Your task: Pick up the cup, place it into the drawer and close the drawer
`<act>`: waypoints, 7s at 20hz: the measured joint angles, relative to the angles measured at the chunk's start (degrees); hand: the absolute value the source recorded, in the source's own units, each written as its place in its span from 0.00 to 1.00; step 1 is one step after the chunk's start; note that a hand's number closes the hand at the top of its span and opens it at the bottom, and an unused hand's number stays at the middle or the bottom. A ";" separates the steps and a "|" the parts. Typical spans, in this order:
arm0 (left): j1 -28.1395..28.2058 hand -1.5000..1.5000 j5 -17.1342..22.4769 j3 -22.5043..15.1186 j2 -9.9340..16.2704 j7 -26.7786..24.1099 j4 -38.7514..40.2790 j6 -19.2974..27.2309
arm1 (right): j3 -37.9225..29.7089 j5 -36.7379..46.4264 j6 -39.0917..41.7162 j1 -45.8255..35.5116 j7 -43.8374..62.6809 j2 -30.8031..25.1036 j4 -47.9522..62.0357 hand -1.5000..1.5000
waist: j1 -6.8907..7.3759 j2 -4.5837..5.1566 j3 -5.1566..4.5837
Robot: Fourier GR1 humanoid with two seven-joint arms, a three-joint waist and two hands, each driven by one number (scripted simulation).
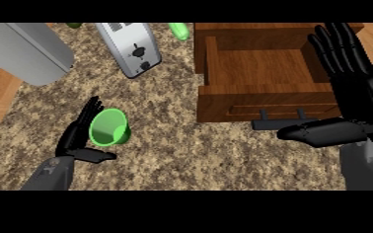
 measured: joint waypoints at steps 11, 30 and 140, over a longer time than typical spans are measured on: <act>-2.22 0.00 -1.43 -0.54 -1.54 -2.61 3.00 0.69 | -0.03 -0.19 -0.20 -0.11 0.50 0.16 -0.45 0.00 | -0.47 0.16 -0.06; -2.26 1.00 1.13 3.76 -6.57 -9.28 -2.41 13.69 | -1.53 -1.13 0.69 -0.44 0.94 -1.23 0.42 0.00 | -0.02 0.10 -0.03; -27.44 0.00 43.18 -25.06 -8.22 22.84 -24.28 25.49 | 14.79 34.46 -0.27 -25.57 -28.54 -7.19 70.40 1.00 | 8.91 0.72 0.56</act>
